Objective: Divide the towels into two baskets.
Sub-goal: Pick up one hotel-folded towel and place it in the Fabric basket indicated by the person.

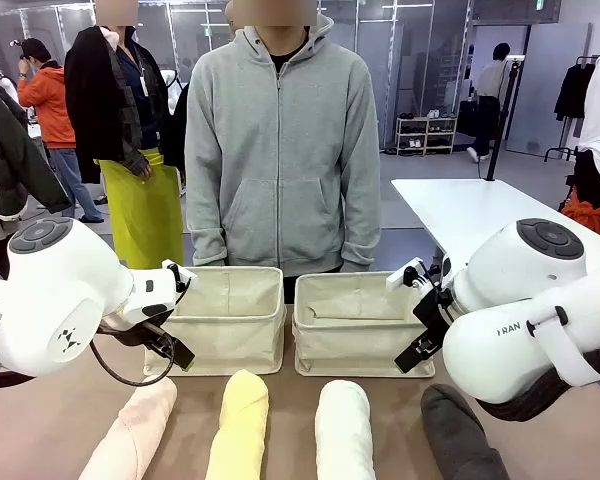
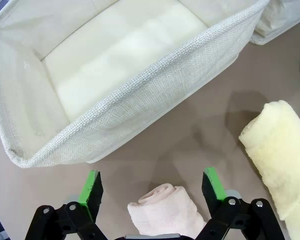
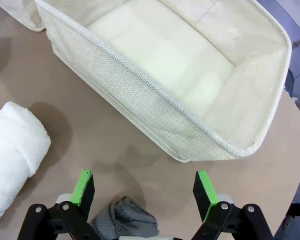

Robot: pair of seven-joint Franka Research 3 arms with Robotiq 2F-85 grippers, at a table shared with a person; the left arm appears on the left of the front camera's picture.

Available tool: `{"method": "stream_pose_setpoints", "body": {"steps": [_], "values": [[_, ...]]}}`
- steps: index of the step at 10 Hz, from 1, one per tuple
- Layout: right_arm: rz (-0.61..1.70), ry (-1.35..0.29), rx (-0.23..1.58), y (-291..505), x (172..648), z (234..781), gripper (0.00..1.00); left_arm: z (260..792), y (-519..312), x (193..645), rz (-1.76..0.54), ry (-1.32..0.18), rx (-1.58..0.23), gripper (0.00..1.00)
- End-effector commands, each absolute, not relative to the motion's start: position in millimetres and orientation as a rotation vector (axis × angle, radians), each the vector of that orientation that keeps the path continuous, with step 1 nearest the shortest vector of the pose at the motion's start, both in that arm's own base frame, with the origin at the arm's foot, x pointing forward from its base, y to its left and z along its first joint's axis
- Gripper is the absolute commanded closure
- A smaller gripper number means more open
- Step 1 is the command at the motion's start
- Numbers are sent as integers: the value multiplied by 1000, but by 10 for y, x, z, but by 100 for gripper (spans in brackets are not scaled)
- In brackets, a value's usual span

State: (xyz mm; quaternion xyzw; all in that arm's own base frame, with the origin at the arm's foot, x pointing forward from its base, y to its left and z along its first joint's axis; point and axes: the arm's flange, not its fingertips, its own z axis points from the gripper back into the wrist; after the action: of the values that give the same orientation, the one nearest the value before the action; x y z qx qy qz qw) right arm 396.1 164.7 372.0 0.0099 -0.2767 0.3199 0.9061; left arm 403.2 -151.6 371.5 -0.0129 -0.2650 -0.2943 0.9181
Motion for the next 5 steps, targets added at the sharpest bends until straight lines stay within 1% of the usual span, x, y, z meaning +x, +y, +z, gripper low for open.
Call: {"method": "stream_pose_setpoints", "body": {"steps": [1, 5], "values": [[661, -571, 21, 1654, 3958, 3720, 0, 3715, -1513, 4033, -604, -545, -27, 0], [661, -571, 20, 1647, 3961, 3720, 0, 3715, -1516, 4032, -605, -545, -27, 0]]}}
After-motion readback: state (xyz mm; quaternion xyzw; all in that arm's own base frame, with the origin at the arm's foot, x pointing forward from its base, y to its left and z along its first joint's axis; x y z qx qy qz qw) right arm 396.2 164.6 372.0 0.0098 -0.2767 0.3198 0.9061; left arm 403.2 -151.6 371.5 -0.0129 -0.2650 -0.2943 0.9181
